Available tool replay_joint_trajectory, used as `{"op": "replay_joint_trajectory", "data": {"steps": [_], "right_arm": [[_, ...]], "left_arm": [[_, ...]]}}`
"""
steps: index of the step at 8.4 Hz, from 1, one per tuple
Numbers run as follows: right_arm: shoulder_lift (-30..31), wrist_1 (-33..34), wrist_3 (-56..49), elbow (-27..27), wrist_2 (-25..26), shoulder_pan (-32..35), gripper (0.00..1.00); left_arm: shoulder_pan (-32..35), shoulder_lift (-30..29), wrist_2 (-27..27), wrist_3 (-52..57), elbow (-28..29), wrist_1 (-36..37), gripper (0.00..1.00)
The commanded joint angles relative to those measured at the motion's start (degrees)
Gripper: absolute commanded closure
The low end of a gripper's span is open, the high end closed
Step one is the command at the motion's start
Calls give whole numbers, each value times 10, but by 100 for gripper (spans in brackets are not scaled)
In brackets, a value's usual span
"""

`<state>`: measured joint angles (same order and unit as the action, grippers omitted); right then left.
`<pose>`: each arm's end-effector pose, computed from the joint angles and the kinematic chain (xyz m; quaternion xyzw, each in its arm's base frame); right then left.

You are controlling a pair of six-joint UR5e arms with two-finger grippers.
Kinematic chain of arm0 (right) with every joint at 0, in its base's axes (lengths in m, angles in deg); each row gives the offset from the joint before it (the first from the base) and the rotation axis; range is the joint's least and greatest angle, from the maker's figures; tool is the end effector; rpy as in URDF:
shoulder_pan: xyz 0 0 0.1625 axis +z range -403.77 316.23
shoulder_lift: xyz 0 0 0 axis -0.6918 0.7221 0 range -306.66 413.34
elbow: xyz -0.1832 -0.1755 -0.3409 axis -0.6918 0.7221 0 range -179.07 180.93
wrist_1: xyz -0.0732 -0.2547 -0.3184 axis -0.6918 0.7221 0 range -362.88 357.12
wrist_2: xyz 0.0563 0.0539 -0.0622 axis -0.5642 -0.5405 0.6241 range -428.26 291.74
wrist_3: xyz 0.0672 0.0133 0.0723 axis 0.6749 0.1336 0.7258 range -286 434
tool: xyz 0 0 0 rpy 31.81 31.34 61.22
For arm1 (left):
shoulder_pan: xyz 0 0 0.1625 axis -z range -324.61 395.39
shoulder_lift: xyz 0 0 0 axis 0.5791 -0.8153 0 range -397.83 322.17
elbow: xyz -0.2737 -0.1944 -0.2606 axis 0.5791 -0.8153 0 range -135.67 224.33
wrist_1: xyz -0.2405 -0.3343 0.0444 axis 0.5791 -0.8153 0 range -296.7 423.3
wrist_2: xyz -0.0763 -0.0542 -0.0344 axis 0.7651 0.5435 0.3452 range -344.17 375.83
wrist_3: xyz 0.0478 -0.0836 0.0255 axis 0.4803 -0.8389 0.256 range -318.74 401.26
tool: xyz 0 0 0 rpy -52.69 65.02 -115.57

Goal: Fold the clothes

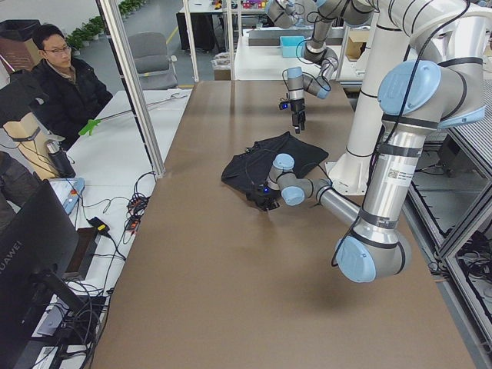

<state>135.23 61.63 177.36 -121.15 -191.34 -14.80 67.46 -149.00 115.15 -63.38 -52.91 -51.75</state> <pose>-0.3788 -0.3000 0.2736 -0.1664 -0.5475 0.1469 0.8068 0.4774 -0.4375 0.3505 -0.0038 0.4542 -0.3193 0.8317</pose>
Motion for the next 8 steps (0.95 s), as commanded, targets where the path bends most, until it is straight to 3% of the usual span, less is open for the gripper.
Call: {"op": "replay_joint_trajectory", "data": {"steps": [1,2,5,8], "right_arm": [[0,-1,0,-1,-1,0,5],[0,-1,0,-1,-1,0,5],[1,-1,0,0,11,3,5],[5,-1,-1,-1,59,2,5]], "left_arm": [[7,1,0,2,0,0,93],[8,1,1,15,0,0,100],[24,3,9,24,-4,2,100],[75,-8,20,93,16,4,100]]}}
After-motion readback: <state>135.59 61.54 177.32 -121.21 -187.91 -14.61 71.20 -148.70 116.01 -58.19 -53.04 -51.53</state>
